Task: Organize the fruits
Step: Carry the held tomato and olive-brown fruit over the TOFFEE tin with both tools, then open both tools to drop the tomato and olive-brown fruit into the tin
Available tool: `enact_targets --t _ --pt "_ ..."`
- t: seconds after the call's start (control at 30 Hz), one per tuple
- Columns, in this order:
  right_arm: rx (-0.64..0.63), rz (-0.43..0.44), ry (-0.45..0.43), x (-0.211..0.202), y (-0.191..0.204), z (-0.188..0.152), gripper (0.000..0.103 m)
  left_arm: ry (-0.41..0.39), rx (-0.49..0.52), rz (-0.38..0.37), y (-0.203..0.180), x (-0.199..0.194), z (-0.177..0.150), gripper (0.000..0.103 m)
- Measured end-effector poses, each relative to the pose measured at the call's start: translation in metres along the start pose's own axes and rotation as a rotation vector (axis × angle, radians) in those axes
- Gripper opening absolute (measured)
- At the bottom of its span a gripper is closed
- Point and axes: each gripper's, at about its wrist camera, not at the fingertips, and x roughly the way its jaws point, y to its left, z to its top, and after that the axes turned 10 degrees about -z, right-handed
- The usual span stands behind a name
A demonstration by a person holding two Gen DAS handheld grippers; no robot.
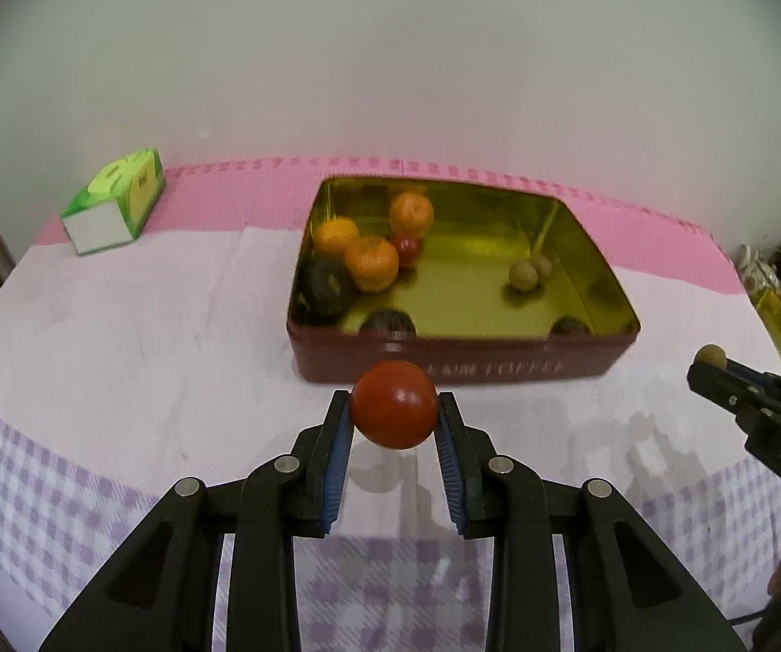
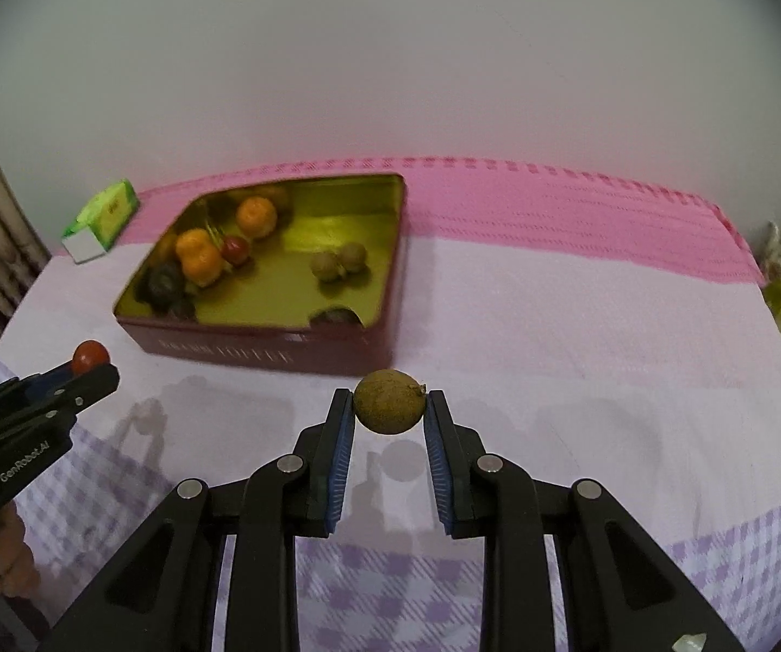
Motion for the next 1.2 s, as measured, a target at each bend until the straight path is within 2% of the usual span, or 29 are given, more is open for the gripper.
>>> enact_targets --t 0.23,0.5,1.2 --pt "-0.017 0.025 -0.027 0.001 0.017 0.022 0.024 -0.026 0.007 0.013 0.001 0.003 0.026 0.031" --pt "-0.075 0.032 -0.026 0.017 0.036 0.043 0.024 -0.021 0.025 0.031 -0.002 0.02 0.044 0.031" --pt "-0.137 0.018 0.044 0.075 0.058 0.063 0.024 0.077 0.01 0.065 0.014 0.078 0.061 0.031"
